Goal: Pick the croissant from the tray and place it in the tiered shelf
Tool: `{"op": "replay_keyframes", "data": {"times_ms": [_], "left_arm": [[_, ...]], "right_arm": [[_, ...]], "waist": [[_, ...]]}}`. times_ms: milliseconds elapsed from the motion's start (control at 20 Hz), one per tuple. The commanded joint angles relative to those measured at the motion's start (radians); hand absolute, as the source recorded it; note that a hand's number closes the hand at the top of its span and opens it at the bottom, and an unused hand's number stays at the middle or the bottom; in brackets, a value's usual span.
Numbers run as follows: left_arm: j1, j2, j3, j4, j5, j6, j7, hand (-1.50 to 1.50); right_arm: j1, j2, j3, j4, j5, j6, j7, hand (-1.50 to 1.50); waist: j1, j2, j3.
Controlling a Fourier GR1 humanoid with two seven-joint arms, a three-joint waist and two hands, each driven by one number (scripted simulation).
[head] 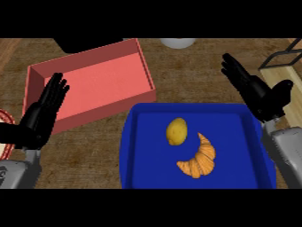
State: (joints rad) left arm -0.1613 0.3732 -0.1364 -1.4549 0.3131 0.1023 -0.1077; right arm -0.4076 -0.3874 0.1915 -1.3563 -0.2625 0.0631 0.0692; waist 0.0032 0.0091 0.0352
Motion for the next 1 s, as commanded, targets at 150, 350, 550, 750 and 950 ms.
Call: {"op": "replay_keyframes", "data": {"times_ms": [150,350,550,750,950], "left_arm": [[0.044,0.051,-0.001,-0.053,-0.069,0.053,0.067,0.0],[0.073,0.07,0.005,-0.052,-0.056,0.045,0.101,0.0],[0.089,0.097,0.013,-0.154,-0.045,0.035,0.178,0.0],[0.1,0.067,-0.026,-0.242,-0.093,0.094,0.256,0.0],[0.116,0.052,0.016,-0.185,-0.096,0.037,0.186,0.0]], "right_arm": [[0.042,0.045,-0.153,-0.167,-0.048,-0.091,-0.237,1.5],[0.219,-0.129,-0.165,-0.011,0.217,-0.289,-0.069,1.5],[0.506,0.095,-0.067,-0.26,0.128,-0.308,-0.177,-1.5],[0.684,0.084,0.049,-0.409,0.182,-0.237,-0.267,-1.5],[0.763,-0.027,0.01,-0.594,0.233,-0.226,-0.141,-1.5]], "waist": [[-0.018,-0.02,-0.033],[-0.068,-0.017,-0.041],[-0.031,-0.019,-0.035],[-0.019,-0.018,-0.035],[-0.012,-0.012,-0.036]]}}
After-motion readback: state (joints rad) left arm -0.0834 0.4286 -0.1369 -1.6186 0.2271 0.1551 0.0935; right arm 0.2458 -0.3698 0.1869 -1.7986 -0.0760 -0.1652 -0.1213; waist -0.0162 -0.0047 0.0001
